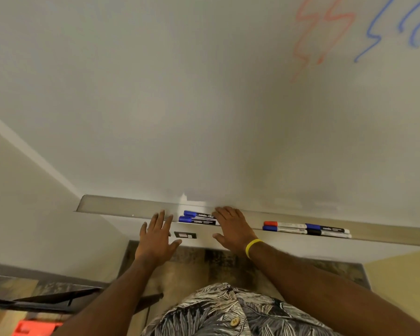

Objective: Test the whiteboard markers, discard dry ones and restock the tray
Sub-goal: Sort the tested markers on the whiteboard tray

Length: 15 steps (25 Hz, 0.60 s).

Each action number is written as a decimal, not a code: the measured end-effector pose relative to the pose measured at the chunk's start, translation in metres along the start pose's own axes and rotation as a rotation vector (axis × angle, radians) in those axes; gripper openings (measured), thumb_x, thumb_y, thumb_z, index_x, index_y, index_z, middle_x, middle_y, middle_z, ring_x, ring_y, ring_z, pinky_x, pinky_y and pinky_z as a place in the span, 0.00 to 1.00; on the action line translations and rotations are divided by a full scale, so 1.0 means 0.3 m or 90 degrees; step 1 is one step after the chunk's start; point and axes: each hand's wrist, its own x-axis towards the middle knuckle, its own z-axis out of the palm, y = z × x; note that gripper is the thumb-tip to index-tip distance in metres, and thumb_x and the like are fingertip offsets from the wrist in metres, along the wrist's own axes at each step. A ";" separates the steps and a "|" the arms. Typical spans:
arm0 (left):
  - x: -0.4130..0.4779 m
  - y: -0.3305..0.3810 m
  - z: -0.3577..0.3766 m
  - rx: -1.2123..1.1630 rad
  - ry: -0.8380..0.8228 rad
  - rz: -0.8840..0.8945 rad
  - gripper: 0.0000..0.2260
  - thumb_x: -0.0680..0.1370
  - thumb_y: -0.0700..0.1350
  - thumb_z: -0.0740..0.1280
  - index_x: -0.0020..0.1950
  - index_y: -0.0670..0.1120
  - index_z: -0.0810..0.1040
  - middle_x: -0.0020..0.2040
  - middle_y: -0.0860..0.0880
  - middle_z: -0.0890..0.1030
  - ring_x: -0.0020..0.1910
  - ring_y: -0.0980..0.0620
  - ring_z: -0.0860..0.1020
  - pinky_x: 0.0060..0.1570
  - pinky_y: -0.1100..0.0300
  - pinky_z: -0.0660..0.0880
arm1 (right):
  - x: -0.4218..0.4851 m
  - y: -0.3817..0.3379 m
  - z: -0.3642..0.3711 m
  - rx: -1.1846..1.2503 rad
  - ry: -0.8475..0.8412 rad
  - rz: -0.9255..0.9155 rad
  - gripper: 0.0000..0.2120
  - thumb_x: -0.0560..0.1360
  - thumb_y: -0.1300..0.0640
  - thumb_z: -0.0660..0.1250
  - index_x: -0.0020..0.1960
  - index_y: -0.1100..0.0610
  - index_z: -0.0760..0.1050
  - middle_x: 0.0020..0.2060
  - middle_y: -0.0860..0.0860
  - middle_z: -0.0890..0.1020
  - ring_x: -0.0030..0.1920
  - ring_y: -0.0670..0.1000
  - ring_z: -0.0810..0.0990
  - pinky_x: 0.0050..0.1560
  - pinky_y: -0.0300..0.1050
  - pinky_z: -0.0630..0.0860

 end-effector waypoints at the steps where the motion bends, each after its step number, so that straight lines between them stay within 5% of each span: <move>1: 0.003 -0.004 -0.003 -0.001 0.002 0.000 0.36 0.79 0.66 0.55 0.80 0.52 0.43 0.80 0.48 0.40 0.79 0.47 0.40 0.76 0.44 0.43 | 0.031 -0.015 -0.010 0.007 0.003 -0.004 0.29 0.79 0.46 0.63 0.76 0.55 0.62 0.75 0.54 0.64 0.74 0.57 0.61 0.75 0.54 0.55; 4: 0.007 -0.006 -0.013 -0.003 0.007 0.005 0.36 0.79 0.66 0.54 0.80 0.52 0.44 0.81 0.48 0.41 0.79 0.47 0.40 0.76 0.44 0.43 | 0.123 -0.045 -0.027 -0.003 -0.014 0.007 0.19 0.79 0.52 0.61 0.69 0.56 0.70 0.65 0.55 0.74 0.64 0.57 0.71 0.65 0.54 0.70; 7: 0.004 -0.014 -0.013 -0.005 0.009 0.011 0.35 0.79 0.66 0.53 0.80 0.53 0.44 0.80 0.48 0.40 0.79 0.48 0.40 0.76 0.44 0.42 | 0.191 -0.069 -0.038 -0.083 -0.035 -0.005 0.13 0.78 0.57 0.62 0.61 0.57 0.75 0.57 0.56 0.79 0.56 0.58 0.77 0.55 0.51 0.74; 15: -0.021 -0.042 -0.026 -0.008 0.005 -0.004 0.35 0.80 0.66 0.52 0.80 0.53 0.43 0.80 0.49 0.39 0.79 0.48 0.38 0.76 0.44 0.41 | 0.250 -0.095 -0.011 -0.171 -0.046 -0.021 0.11 0.78 0.59 0.64 0.59 0.57 0.79 0.54 0.56 0.82 0.54 0.58 0.80 0.56 0.50 0.75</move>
